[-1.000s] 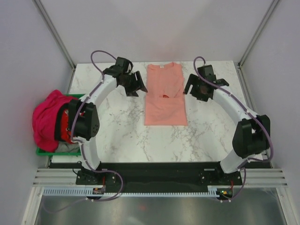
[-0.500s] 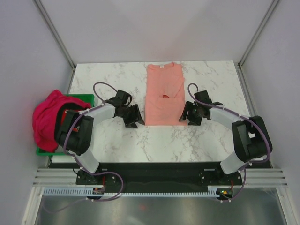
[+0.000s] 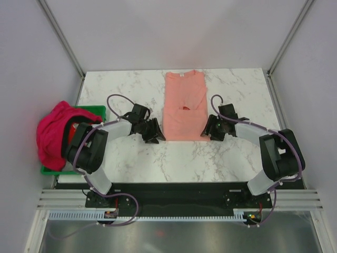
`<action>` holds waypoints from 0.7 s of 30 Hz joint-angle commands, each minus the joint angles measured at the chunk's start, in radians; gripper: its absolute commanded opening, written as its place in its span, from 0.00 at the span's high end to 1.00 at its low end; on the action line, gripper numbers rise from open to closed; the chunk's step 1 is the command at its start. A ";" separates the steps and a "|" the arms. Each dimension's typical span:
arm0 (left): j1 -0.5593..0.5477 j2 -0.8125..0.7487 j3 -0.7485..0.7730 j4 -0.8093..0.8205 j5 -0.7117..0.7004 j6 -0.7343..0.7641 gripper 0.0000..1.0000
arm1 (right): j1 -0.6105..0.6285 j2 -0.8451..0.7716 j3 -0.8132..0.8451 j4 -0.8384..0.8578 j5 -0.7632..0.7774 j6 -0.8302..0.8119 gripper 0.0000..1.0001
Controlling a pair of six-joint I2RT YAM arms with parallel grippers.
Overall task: Fold and stack the t-shirts
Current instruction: Fold the tshirt
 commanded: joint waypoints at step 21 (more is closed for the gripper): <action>-0.012 0.118 0.029 0.115 -0.061 -0.072 0.90 | -0.001 0.032 -0.080 0.023 0.014 -0.003 0.83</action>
